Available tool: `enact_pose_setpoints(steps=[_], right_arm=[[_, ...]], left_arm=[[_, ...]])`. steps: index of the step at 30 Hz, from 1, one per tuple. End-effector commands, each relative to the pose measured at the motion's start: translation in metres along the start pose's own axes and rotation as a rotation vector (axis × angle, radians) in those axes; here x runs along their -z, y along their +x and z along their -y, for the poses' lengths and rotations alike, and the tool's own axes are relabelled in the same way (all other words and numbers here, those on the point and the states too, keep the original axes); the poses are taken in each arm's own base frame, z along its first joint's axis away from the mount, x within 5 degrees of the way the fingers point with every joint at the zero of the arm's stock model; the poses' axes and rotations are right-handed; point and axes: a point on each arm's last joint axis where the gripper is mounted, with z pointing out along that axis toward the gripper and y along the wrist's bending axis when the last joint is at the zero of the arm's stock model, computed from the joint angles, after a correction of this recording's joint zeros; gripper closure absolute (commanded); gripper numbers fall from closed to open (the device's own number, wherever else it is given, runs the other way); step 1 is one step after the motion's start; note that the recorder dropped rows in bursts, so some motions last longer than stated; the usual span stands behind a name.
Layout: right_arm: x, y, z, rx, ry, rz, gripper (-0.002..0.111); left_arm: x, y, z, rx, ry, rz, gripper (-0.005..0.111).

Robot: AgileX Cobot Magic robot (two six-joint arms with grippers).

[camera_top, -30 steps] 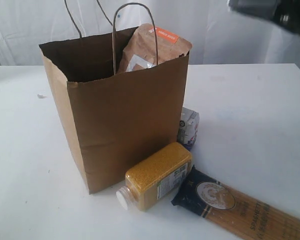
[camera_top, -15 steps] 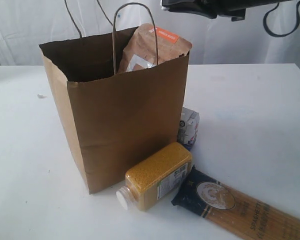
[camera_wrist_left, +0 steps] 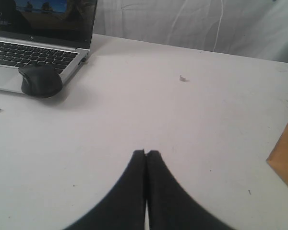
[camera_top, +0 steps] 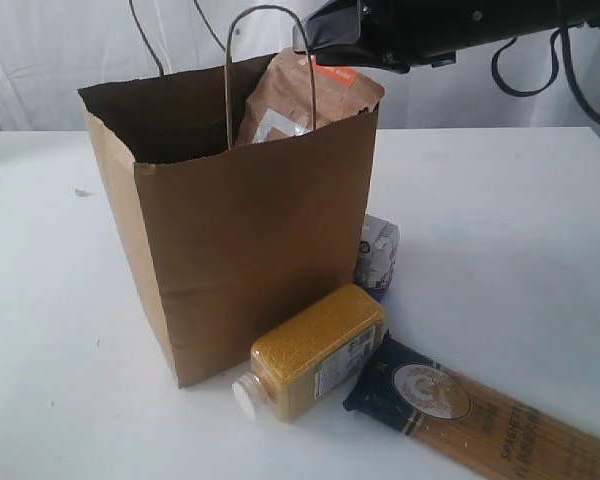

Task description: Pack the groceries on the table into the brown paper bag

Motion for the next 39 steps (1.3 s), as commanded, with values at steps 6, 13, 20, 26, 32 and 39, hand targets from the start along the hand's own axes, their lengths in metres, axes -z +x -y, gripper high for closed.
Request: enact_pose_setpoints(steps=[6,13,20,26,32,39], right_arm=[[0.025,-0.01,-0.012,0.138,0.091,0.048,0.088],[0.095,-0.01,-0.029,0.312,0.491,0.021,0.108],[0.119,0.054,0.013,0.258,0.883,-0.21,0.108],[0.035,0.118,0.082,0.038,0.645,-0.283,0.108],[-0.01,0.147,0.106,-0.083,0.459,-0.392,0.108],[-0.038,0.159,0.081,-0.027,0.235,-0.443,0.108]], left_arm=[[0.001,0.0,0.0,-0.009,-0.002,0.011,0.107],[0.001,0.0,0.0,-0.009,-0.002,0.011,0.107],[0.001,-0.001,0.0,-0.009,0.0,0.013,0.107],[0.001,0.0,0.0,-0.009,-0.002,0.012,0.107],[0.001,0.0,-0.001,-0.009,-0.003,0.01,0.107],[0.001,0.0,-0.001,-0.009,-0.003,0.01,0.107]])
